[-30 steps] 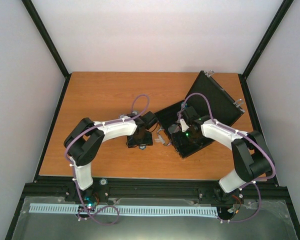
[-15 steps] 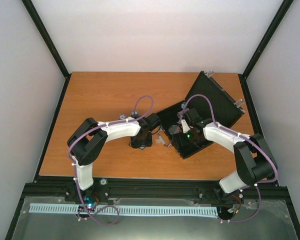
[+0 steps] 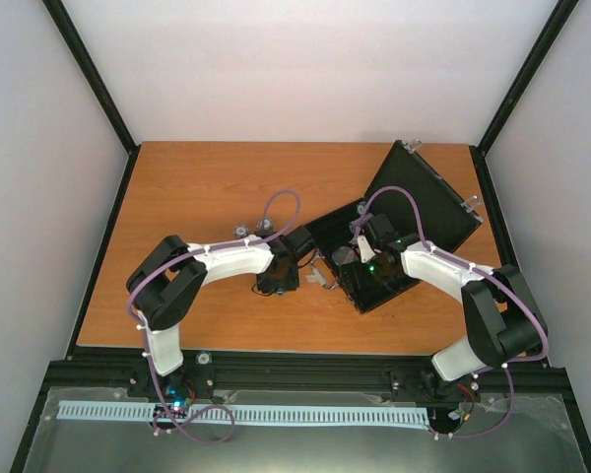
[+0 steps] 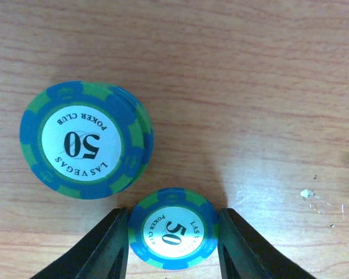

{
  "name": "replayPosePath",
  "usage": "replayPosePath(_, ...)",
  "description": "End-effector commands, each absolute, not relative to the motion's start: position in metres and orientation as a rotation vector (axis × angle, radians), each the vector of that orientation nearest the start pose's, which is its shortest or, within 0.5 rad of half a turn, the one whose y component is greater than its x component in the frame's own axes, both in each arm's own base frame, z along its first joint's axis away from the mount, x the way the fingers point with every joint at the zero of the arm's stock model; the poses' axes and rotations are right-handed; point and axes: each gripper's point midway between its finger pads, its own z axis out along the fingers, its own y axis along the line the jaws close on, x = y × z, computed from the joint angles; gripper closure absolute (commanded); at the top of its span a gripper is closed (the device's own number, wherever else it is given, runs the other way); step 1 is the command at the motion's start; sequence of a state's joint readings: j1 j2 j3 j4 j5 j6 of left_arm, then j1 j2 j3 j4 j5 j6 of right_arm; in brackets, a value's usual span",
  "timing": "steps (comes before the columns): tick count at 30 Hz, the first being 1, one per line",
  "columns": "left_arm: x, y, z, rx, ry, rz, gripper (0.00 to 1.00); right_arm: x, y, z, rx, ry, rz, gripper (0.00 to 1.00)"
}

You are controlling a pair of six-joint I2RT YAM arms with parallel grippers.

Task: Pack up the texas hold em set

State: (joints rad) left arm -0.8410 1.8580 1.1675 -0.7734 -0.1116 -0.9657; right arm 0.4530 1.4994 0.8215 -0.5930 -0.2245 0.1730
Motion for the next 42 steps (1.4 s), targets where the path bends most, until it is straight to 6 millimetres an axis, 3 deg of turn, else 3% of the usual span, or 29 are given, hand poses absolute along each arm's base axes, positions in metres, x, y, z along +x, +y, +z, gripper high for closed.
replayPosePath(1, 0.211, -0.224, -0.009, -0.181, 3.088, 0.127, 0.61, 0.241, 0.161, 0.036, -0.436, 2.909, 0.450, 0.00)
replayPosePath(11, 0.224, -0.223, 0.041, -0.135, 3.001, 0.090, 0.58, 0.245, 0.163, 0.039, -0.422, 2.907, 0.451, 0.00)
replayPosePath(21, 0.237, -0.227, 0.060, -0.063, 2.955, 0.106, 0.52, 0.250, 0.165, 0.041, -0.417, 2.905, 0.452, 0.00)
replayPosePath(27, 0.231, -0.229, 0.048, -0.063, 2.984, 0.072, 0.31, 0.250, 0.165, 0.041, -0.421, 2.907, 0.448, 0.00)
replayPosePath(30, 0.223, -0.227, 0.038, -0.077, 3.011, 0.062, 0.27, 0.249, 0.164, 0.039, -0.425, 2.912, 0.441, 0.00)
replayPosePath(35, 0.214, -0.221, 0.018, -0.084, 3.028, 0.048, 0.28, 0.246, 0.163, 0.036, -0.425, 2.924, 0.443, 0.00)
replayPosePath(39, 0.213, -0.216, 0.008, -0.048, 3.014, 0.057, 0.40, 0.246, 0.163, 0.034, -0.425, 2.926, 0.446, 0.00)
replayPosePath(42, 0.211, -0.214, 0.001, 0.002, 3.019, 0.065, 0.41, 0.245, 0.164, 0.034, -0.426, 2.929, 0.451, 0.00)
